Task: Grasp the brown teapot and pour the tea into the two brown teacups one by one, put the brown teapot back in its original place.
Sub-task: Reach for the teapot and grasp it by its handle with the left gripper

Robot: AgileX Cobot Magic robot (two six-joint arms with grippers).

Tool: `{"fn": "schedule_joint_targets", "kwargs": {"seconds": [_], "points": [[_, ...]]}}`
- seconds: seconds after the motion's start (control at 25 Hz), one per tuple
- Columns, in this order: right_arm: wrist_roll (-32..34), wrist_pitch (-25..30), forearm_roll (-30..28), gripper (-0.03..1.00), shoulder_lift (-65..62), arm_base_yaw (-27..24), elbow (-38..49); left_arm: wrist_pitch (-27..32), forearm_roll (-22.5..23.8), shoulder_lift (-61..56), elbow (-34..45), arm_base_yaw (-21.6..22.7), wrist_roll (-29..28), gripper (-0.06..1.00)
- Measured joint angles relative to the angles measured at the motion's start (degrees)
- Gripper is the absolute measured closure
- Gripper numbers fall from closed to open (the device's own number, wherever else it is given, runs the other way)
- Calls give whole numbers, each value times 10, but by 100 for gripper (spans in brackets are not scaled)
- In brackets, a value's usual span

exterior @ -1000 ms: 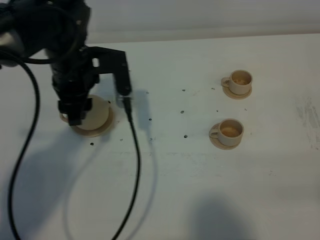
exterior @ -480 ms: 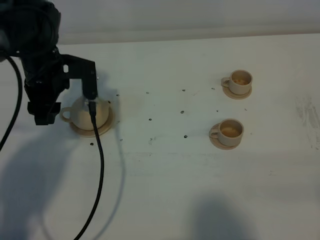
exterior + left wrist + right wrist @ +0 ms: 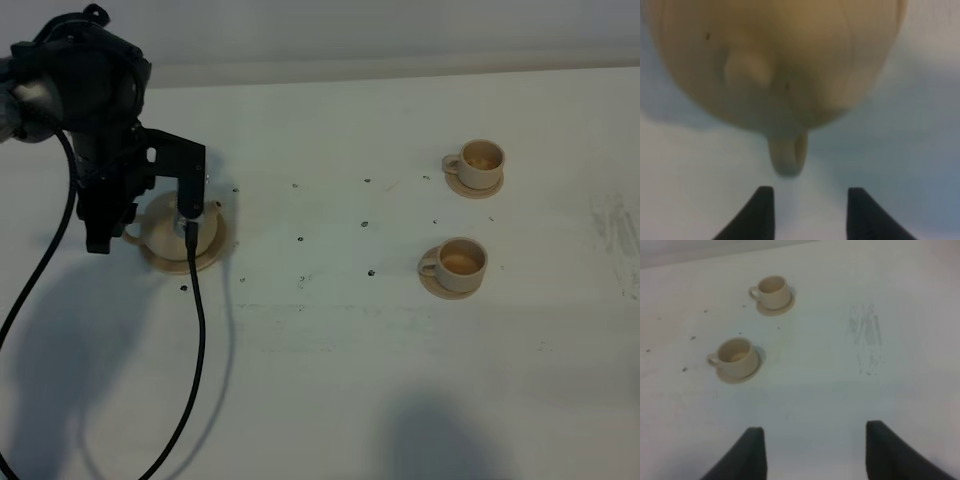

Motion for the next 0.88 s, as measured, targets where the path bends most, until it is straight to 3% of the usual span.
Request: {"fn": "schedule_joint_targets", "kwargs": {"seconds": [0.44, 0.88], "points": [[0, 0, 0, 50, 0, 0, 0, -46, -13, 18, -3, 0, -10, 63], [1, 0, 0, 50, 0, 0, 0, -53, -17, 30, -4, 1, -10, 66]]}}
